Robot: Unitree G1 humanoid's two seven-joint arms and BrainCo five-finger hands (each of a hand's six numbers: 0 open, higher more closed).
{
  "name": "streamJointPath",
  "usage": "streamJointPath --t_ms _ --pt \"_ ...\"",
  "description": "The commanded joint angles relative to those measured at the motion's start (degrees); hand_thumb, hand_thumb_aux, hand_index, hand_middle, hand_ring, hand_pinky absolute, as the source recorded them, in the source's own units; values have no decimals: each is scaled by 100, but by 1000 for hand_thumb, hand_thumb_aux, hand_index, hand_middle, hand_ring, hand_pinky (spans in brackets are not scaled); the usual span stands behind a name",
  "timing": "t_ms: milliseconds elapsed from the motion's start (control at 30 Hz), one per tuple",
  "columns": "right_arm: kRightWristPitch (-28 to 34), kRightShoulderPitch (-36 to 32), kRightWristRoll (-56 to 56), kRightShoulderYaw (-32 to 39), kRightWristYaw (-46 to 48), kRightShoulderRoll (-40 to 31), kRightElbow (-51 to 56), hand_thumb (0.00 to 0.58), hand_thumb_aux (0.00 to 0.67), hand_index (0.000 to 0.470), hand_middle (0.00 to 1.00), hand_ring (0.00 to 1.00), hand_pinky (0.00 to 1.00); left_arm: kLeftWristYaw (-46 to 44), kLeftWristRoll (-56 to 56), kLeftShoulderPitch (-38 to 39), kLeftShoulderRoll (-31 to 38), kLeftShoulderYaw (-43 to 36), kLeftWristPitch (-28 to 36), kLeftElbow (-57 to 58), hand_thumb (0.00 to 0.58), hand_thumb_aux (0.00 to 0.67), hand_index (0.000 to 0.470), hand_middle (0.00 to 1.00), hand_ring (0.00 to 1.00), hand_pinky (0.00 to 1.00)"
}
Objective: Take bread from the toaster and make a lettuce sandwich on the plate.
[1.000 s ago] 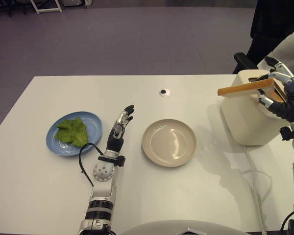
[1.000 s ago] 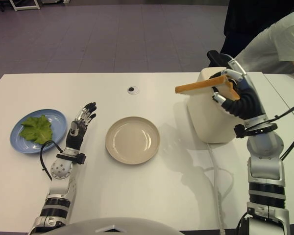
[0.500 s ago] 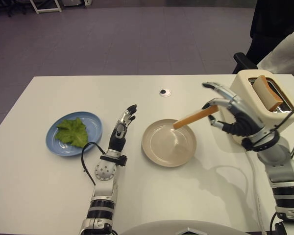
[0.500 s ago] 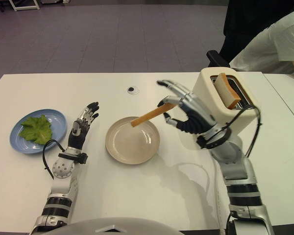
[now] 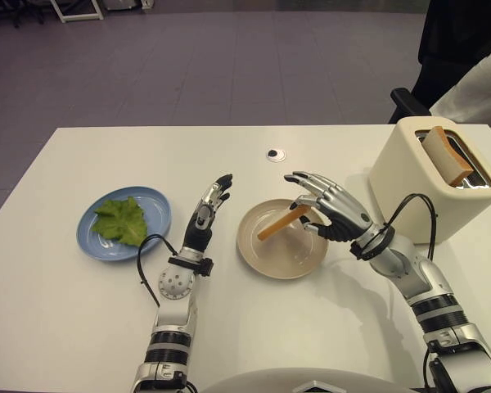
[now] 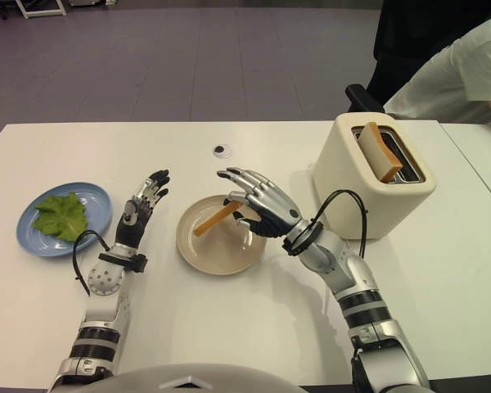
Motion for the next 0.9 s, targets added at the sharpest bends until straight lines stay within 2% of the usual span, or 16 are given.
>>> streamJointPath --t_ms 33,67,100,133,167,333,533,700,800,900 --pt "11 35 -269 241 -70 -127 156 580 670 470 0 0 0 -36 -86 82 49 -5 107 -131 0 0 0 0 0 0" --pt "21 60 -310 276 -98 -170 199 564 560 393 0 0 0 -40 -93 95 55 -6 115 -148 0 0 0 0 0 0" --pt "39 92 -352 299 -126 -211 200 470 378 265 0 0 0 -42 -100 112 62 -5 126 -174 0 0 0 0 0 0" --pt "60 119 -405 312 -170 -248 175 441 342 240 0 0 0 -44 -104 122 66 -4 136 -191 0 0 0 0 0 0" --pt "66 156 -428 313 -189 -285 107 0 0 0 0 0 0 -49 -109 131 71 0 147 -209 0 0 0 0 0 0" --pt "36 339 -377 273 -193 -436 -424 0 0 0 0 0 0 -43 -117 151 82 1 178 -256 0 0 0 0 0 0" --pt "26 398 -128 141 -216 -506 -545 0 0 0 0 0 0 -32 -114 157 77 -23 193 -296 0 0 0 0 0 0" --pt "-104 435 1455 -63 195 -443 -144 0 0 0 0 0 0 -19 -201 327 80 -51 371 -976 0 0 0 0 0 0" --pt "-225 437 2428 -219 510 -433 257 0 0 0 0 0 0 404 515 536 341 265 596 -1884 0 0 0 0 0 0" --pt "-319 432 2924 -370 725 -429 518 0 0 0 0 0 0 916 1799 784 902 1012 971 -2718 0 0 0 0 0 0"
